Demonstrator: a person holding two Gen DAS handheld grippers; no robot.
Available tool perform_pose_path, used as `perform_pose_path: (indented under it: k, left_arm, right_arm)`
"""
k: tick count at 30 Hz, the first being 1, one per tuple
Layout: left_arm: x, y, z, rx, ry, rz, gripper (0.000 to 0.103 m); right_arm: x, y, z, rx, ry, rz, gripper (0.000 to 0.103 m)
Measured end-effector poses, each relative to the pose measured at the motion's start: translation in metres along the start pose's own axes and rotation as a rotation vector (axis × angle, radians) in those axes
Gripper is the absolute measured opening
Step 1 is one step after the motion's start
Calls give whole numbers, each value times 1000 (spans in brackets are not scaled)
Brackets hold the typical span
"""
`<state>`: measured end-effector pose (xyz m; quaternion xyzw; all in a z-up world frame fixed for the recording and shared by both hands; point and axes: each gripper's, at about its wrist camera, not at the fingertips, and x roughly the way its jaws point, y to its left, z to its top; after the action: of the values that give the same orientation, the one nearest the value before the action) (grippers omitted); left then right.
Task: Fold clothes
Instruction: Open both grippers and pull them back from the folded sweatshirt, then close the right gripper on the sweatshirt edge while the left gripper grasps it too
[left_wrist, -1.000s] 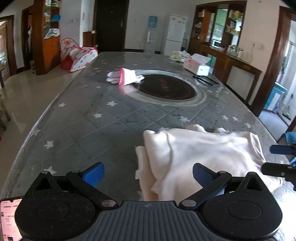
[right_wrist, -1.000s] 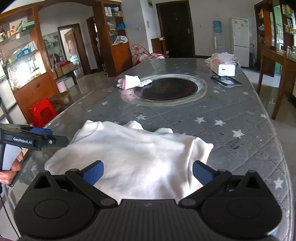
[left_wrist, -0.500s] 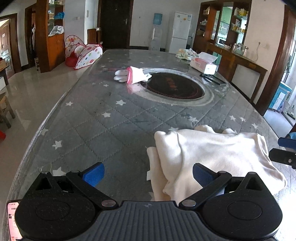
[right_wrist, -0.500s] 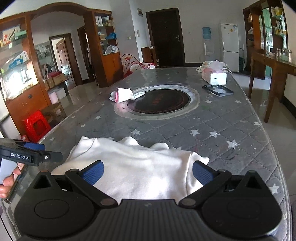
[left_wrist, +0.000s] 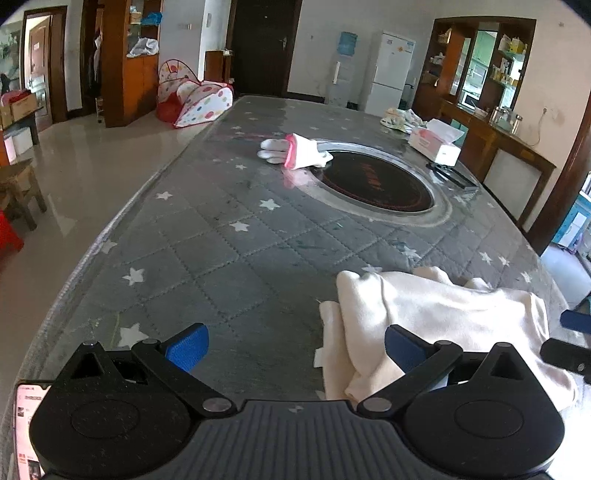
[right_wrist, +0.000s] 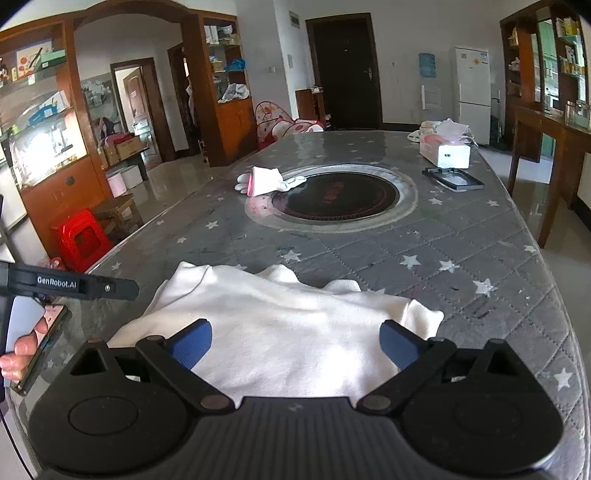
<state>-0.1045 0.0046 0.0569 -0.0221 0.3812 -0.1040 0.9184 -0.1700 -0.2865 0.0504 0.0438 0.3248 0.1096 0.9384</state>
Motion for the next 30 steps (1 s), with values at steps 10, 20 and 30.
perform_pose_path:
  k: [10, 20, 30]
  left_arm:
    - [-4, -3, 1, -6, -44, 9, 103]
    - [4, -1, -2, 5, 27, -45, 102]
    - [12, 0, -9, 16, 78, -107, 87]
  right_arm:
    - [-1, 0, 2, 29, -25, -10, 99]
    - [0, 0, -2, -12, 2, -18, 99]
    - [-6, -3, -13, -58, 37, -13, 94]
